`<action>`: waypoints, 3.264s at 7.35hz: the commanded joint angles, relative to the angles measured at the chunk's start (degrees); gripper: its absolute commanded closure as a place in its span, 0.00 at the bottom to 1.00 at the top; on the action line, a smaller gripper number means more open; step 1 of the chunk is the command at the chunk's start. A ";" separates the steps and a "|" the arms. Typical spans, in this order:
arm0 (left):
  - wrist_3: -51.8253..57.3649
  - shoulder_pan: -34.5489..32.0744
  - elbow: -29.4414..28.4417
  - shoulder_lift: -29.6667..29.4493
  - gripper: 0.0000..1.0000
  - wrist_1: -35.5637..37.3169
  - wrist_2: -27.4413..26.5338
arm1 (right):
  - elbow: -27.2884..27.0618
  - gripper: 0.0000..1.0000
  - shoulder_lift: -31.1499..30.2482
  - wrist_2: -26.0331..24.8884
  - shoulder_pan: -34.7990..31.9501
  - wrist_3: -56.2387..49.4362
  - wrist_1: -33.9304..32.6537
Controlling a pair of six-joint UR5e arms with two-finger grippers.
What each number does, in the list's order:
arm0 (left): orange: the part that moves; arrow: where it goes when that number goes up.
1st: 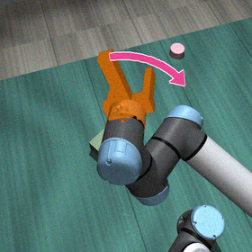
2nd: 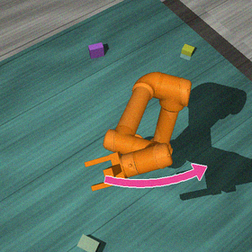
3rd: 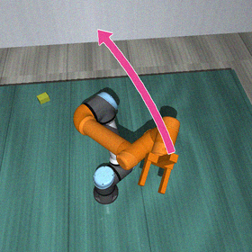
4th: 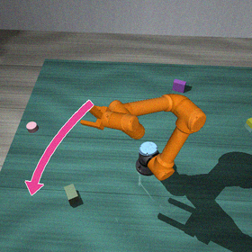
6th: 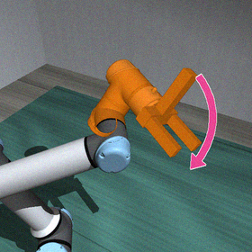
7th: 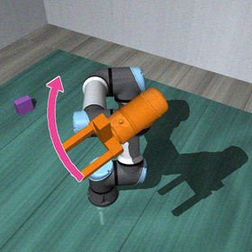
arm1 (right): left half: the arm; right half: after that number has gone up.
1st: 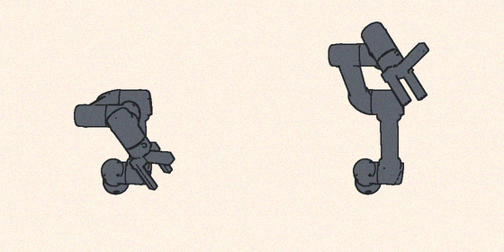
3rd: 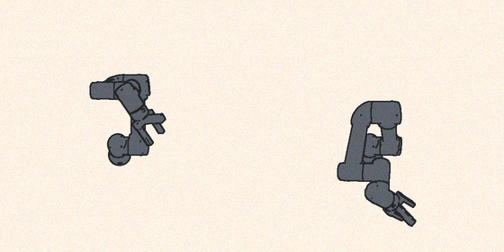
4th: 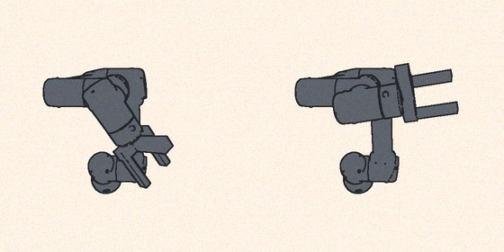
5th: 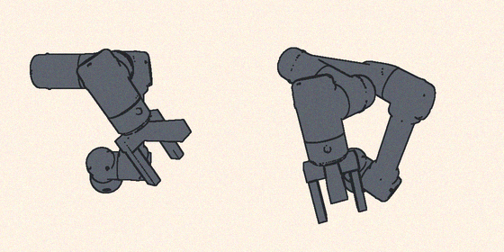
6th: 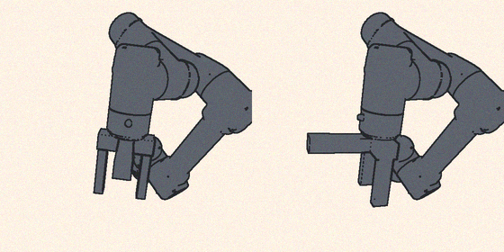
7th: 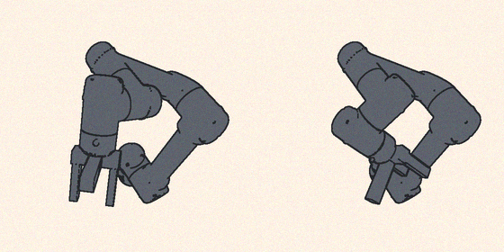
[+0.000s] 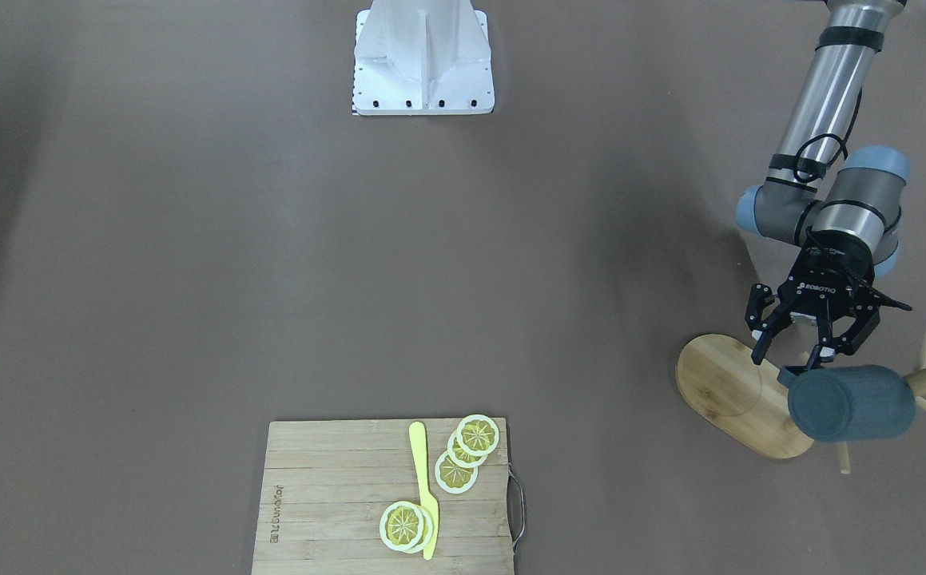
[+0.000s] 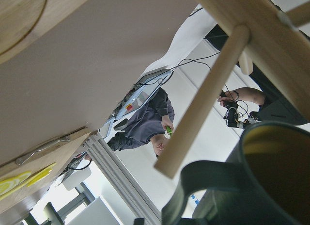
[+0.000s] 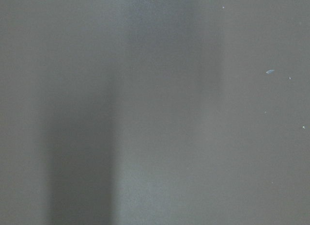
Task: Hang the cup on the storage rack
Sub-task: 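Position the mug handle over a rack peg with the left gripper, then open the left gripper and pull it back from the rack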
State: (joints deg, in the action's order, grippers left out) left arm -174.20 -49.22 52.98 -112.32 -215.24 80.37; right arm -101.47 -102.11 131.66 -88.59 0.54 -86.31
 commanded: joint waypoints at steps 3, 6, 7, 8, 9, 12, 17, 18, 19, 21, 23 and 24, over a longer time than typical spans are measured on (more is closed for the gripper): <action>4.18 0.18 9.29 3.06 0.01 -0.09 0.13 | 0.04 0.00 0.07 0.09 0.00 0.34 0.00; 5.01 0.18 12.75 3.25 0.01 -0.09 0.40 | 0.04 0.00 0.07 0.09 0.00 0.34 0.00; 5.18 0.18 12.93 3.25 0.02 -0.36 0.31 | 0.13 0.00 0.07 0.00 0.09 0.34 0.00; 9.71 0.26 13.81 3.25 0.02 -0.36 0.31 | 0.13 0.00 0.07 0.00 0.00 0.34 0.00; 14.45 0.53 15.64 4.12 0.01 -0.01 0.40 | 0.22 0.00 -0.02 0.00 0.00 0.34 0.00; 33.83 0.97 21.37 5.89 0.01 0.52 6.50 | 0.30 0.00 -0.02 0.09 0.00 0.34 0.00; 68.04 0.97 29.09 11.67 0.01 4.62 15.77 | 0.39 0.00 -0.02 0.09 0.09 0.34 0.00; 78.47 0.88 30.41 11.86 0.01 7.61 18.04 | 0.39 0.00 -0.02 0.09 0.09 0.34 0.00; 90.14 0.45 31.12 12.21 0.01 11.29 19.54 | 0.39 0.00 -0.02 0.09 0.00 0.34 0.00; 111.96 0.27 31.30 14.14 0.01 18.07 19.64 | 0.48 0.00 -0.02 0.09 0.09 0.34 0.00; 124.74 -2.09 31.22 14.67 0.01 22.99 19.73 | 0.57 0.00 -0.02 0.17 0.00 0.42 0.00; 131.76 -3.33 31.91 17.81 0.01 26.15 19.73 | 0.57 0.00 0.07 0.18 0.00 0.34 0.00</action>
State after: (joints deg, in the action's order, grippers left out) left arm -51.24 -50.98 84.38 -97.06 -192.96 100.06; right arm -100.92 -102.09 131.80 -88.56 0.91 -86.31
